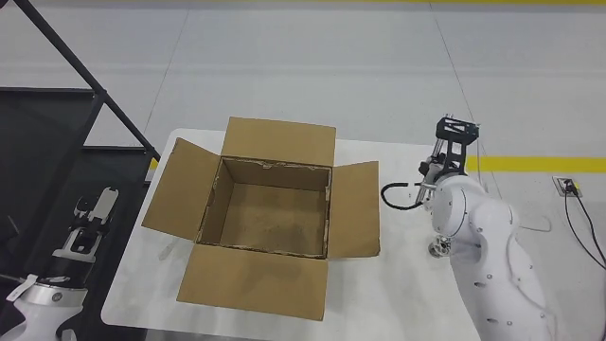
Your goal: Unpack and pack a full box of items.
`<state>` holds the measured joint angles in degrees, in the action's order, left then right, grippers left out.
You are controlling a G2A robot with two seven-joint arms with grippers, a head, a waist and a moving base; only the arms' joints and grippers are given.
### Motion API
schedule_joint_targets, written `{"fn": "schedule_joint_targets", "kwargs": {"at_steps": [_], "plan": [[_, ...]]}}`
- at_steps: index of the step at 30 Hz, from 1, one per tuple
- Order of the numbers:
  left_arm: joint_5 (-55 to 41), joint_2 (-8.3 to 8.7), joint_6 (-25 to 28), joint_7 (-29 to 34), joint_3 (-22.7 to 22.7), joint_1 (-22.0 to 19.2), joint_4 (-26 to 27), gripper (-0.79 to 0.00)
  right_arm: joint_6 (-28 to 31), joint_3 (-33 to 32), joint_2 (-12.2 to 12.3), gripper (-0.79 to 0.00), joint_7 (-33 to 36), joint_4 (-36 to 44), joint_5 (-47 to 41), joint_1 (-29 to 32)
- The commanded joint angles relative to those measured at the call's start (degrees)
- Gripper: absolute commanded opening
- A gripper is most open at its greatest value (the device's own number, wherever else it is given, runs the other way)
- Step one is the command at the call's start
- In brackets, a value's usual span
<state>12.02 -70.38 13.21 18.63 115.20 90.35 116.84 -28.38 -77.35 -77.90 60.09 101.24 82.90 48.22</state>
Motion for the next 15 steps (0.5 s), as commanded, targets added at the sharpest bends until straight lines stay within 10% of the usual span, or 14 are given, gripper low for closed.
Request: {"fn": "schedule_joint_targets", "kwargs": {"at_steps": [1, 15], "plan": [[0.0, 0.0, 0.0, 0.0, 0.0, 0.0, 0.0, 0.0, 0.21, 1.46, -0.24, -0.785, -1.0, 3.09, 0.48, -0.36], [-1.35, 0.07, -0.53, -2.73, 2.19, 0.12, -0.74, 0.0, 12.28, 20.56, -3.91, -0.785, -3.4, -0.82, -10.54, -11.57]]}}
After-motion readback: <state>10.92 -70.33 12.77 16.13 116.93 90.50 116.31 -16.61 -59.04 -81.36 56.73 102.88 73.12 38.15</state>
